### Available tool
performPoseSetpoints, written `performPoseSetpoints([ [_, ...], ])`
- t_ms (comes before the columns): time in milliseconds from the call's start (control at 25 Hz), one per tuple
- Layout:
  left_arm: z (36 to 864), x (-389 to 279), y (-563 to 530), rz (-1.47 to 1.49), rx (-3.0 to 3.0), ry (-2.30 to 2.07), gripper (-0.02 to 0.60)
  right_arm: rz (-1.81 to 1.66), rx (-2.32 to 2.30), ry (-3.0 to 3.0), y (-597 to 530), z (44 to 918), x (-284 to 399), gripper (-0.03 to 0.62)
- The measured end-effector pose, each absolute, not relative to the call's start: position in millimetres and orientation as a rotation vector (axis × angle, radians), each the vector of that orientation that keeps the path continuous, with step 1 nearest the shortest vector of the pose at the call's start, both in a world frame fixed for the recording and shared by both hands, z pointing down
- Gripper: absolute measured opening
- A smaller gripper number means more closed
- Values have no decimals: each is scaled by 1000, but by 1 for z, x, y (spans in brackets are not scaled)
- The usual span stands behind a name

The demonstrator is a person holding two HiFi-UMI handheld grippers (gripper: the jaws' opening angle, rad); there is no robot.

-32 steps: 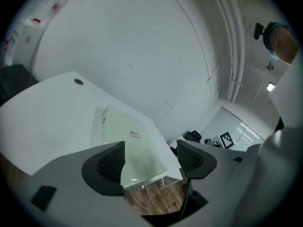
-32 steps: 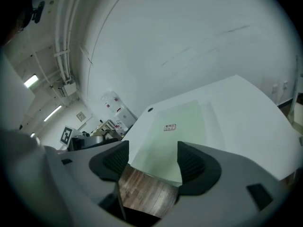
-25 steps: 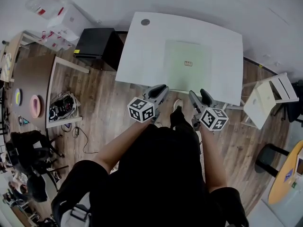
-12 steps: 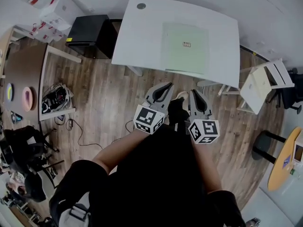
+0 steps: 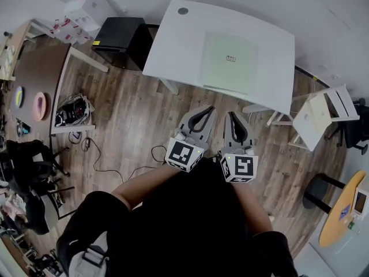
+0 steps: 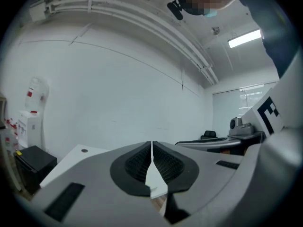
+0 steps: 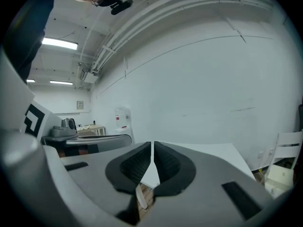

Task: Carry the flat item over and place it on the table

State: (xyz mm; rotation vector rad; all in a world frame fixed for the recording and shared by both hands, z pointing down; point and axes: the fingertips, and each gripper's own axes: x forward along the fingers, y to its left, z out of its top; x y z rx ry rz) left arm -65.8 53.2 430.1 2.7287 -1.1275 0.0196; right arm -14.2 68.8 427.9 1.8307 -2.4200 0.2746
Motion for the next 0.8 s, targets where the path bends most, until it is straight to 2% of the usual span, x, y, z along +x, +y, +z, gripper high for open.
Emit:
performPoseSetpoints([
  [320, 419, -47, 63, 49, 2786, -1182, 25, 182, 1830, -2412, 78, 419, -3, 43],
  [800, 414, -101, 62, 25, 2819, -1253, 25, 76, 1798, -2450, 73, 410, -64, 40],
])
